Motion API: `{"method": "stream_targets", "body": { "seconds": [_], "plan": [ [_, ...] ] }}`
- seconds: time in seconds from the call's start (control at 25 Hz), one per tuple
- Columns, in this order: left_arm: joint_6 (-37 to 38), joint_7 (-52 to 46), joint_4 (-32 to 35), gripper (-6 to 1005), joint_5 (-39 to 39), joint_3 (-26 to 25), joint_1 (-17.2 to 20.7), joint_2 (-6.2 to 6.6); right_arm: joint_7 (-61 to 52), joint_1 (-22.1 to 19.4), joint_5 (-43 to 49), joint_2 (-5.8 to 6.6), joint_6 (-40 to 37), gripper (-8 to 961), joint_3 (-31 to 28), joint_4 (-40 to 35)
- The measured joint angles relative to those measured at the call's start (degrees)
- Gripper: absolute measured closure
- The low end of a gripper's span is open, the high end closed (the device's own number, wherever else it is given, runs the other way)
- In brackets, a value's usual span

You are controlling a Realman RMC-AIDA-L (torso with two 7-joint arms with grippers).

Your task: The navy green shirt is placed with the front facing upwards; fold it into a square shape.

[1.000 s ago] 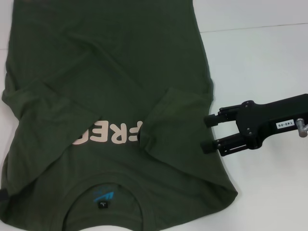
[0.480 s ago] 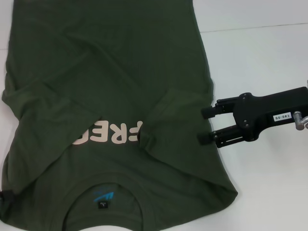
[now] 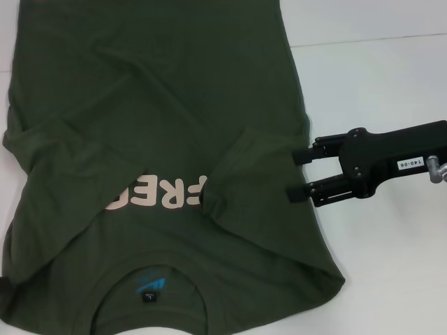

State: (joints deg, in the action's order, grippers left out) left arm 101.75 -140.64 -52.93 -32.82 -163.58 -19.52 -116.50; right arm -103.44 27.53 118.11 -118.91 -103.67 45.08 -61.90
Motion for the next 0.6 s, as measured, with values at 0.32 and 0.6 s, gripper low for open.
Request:
{"method": "stream_targets", "body": {
  "seconds": [0.32, 0.6],
  "plan": [
    [-0.7, -0.4, 0.5, 158, 0.5, 0.4, -0.4, -0.01, 0.0, 0.0, -0.3, 0.0, 0.2, 87, -0.5, 0.1],
    [-1.4, -1.8, 1.7, 159, 0.8, 0.5, -0.4, 0.04, 0.0, 0.2, -0.3, 0.0, 0.2, 87, -0.6, 0.1]
  ]
}}
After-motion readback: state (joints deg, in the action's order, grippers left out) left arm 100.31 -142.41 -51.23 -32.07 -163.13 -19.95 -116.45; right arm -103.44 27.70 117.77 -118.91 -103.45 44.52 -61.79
